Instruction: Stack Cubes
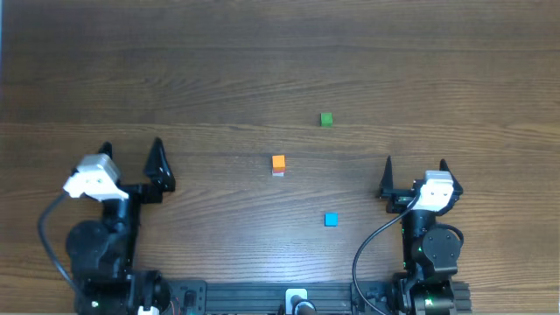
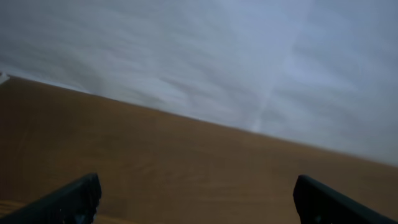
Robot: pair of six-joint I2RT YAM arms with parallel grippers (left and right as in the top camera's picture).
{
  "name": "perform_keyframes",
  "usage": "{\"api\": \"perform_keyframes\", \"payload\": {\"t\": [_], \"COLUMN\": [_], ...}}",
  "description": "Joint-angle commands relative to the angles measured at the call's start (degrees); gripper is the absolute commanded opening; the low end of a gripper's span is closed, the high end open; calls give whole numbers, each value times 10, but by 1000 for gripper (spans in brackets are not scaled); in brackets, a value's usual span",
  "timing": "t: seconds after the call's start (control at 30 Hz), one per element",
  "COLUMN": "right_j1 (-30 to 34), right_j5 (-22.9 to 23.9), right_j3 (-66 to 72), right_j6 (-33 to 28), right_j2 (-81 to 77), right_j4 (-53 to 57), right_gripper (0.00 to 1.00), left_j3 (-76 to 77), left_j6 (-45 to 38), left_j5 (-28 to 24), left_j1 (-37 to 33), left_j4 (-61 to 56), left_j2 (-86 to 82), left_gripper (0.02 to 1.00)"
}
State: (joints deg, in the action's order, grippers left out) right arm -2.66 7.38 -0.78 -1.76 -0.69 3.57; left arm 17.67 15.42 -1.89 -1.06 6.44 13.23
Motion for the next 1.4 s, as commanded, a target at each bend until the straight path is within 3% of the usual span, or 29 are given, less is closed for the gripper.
{"api": "perform_keyframes", "payload": {"t": [0.03,0.27,1.4], "right_j1": [3,3,3], "right_j5": [-5,-5,-5], "right_j3": [5,5,5], "right_j6": [-1,-1,-1], "right_j2": [4,4,4], "right_j4": [0,0,0], "right_gripper": [993,991,993], "left_j3": [-73,-118,-173], "left_j6": [-135,-195,-195], "left_j5": [-70,-77,-75], "left_j1": [-14,-14,-11], "left_j4": [-20,-20,-29], "left_j2": [-67,-112,-131], "left_gripper": [998,998,1000]}}
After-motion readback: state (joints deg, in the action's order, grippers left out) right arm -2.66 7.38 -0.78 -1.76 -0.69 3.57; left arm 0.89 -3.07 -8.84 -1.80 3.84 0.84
